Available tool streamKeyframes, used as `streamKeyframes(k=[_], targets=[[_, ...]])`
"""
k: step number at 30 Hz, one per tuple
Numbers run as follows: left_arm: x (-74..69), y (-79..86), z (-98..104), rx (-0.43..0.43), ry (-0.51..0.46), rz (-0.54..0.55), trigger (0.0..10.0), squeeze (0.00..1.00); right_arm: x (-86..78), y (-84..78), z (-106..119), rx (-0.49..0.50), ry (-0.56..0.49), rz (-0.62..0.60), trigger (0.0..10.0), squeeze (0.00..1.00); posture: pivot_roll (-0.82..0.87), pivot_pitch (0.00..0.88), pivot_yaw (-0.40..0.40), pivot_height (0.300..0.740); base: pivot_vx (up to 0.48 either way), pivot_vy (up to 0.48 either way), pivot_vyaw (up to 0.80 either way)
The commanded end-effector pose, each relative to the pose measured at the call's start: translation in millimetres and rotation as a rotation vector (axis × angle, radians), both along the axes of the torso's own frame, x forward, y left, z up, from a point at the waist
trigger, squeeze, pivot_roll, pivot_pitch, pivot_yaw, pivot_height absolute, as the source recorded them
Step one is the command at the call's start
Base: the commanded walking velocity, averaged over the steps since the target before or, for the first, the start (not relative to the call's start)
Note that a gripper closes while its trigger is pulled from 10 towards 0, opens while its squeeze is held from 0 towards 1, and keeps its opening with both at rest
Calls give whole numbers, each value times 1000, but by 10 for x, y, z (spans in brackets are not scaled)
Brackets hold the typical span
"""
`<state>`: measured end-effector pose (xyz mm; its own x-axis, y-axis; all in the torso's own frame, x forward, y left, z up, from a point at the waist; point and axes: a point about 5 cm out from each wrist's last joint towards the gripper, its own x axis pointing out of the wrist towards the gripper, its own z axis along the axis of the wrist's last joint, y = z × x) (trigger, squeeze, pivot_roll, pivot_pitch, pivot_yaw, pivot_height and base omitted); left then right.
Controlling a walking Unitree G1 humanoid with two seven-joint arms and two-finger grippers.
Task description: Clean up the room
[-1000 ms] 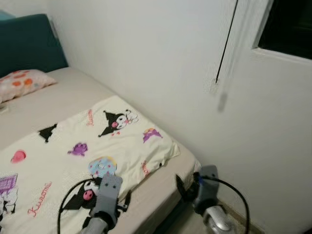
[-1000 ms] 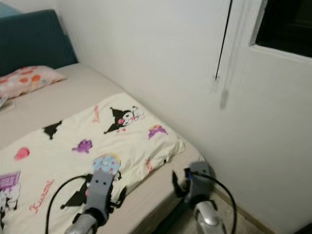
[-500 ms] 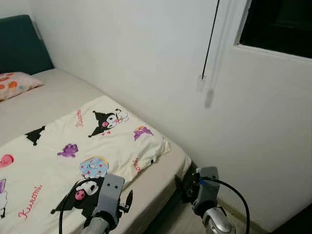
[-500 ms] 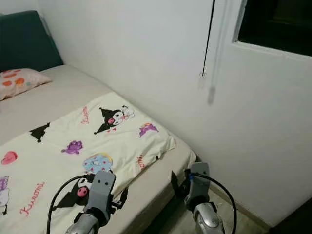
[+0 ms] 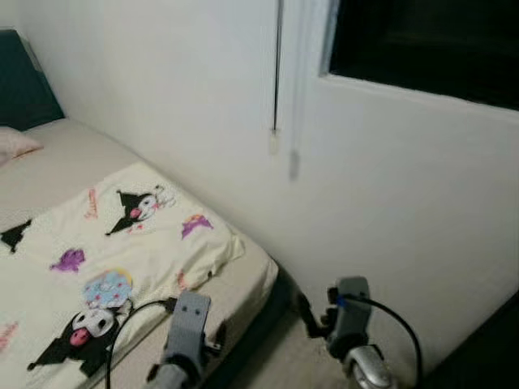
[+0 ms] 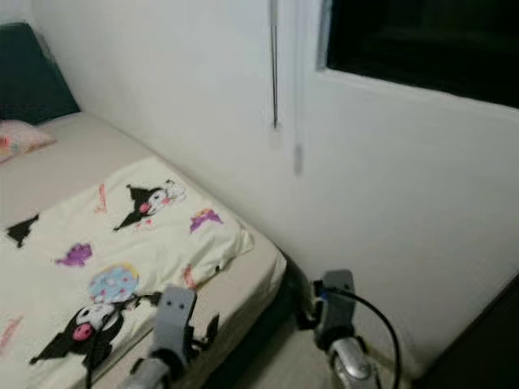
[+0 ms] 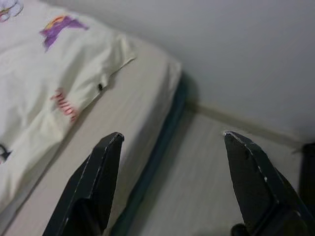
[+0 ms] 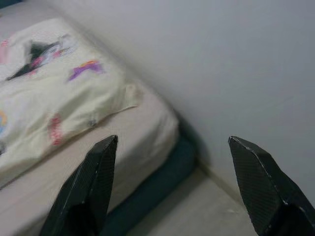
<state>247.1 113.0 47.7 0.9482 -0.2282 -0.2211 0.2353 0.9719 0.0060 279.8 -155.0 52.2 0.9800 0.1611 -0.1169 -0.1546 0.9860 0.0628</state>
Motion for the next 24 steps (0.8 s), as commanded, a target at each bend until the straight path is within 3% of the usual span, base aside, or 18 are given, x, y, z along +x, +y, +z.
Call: streamKeyframes(k=[1,14,20,24], targets=[[-13,99,-15,8,6,28,10000,0,-44,61,-67,15,30,19,10000,0,-63,138,13,740,0,0,0],[-22,111,-8,28,-3,34,10000,0,-44,75,-66,16,30,22,10000,0,-60,145,11,740,0,0,0],[-11,99,4,35,-14,28,10000,0,-52,90,-77,-46,34,53,10000,0,-61,144,12,740,0,0,0],[-7,103,12,41,-22,29,10000,0,-51,94,-74,-51,30,54,10000,0,-63,143,15,740,0,0,800]])
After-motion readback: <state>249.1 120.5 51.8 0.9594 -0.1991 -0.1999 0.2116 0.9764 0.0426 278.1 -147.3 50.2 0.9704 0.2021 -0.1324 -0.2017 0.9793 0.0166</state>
